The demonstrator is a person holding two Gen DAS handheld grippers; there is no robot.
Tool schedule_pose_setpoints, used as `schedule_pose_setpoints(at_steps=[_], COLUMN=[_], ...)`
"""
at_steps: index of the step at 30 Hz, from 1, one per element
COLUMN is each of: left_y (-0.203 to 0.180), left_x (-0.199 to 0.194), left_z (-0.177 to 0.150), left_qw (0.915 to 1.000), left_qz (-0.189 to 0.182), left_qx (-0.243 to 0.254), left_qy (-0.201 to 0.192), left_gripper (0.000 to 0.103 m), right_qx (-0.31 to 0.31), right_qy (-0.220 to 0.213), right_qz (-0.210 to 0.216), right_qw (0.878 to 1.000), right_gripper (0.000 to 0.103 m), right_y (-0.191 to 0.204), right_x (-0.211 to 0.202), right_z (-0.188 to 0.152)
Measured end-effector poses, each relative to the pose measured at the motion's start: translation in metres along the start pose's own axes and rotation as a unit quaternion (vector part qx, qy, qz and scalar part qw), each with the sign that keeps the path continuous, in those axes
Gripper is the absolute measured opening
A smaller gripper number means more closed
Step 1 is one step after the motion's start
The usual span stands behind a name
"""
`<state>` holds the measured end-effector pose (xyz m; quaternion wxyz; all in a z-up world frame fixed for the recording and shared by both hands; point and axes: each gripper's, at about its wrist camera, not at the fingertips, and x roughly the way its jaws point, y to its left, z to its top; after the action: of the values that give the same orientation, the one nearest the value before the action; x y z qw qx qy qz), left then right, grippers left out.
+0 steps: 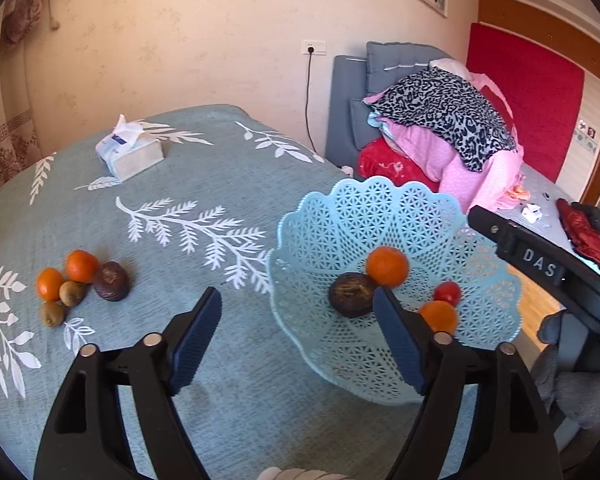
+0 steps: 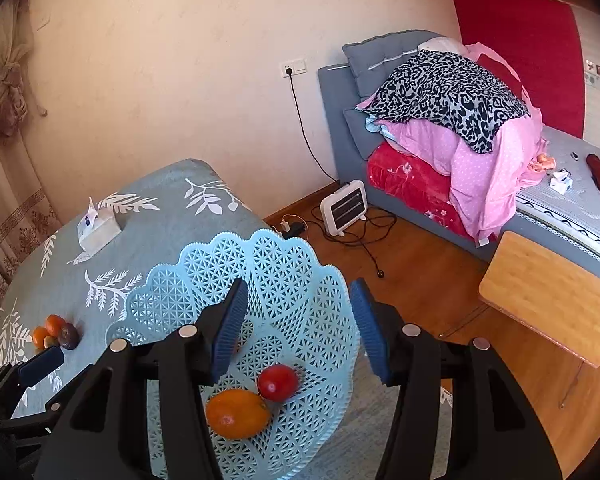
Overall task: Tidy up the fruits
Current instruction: 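Carry the dark brown fruit into the basket and open the left tool, then move the left tool to the kiwi and close on it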
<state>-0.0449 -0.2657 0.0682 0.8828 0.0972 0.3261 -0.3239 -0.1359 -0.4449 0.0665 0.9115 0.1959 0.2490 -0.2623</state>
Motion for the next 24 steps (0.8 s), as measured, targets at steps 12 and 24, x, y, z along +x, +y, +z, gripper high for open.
schedule_pose_setpoints(at_steps=[12, 24], left_y=[0.02, 0.066], left_x=[-0.009, -0.02], left_z=[0.0, -0.001], left_qw=[0.9996, 0.9963], left_qz=[0.02, 0.059], left_qx=[-0.015, -0.052], left_qy=[-0.016, -0.034], left_gripper=[0.081, 0.086], right_qx=[-0.019, -0.072], right_qy=[-0.02, -0.014], right_qz=[-0.001, 0.044], right_qw=[1.0, 0.996], right_gripper=[0.063, 0.063], right_y=[0.016, 0.067], right_x=[-0.008, -0.007], right_z=[-0.002, -0.01])
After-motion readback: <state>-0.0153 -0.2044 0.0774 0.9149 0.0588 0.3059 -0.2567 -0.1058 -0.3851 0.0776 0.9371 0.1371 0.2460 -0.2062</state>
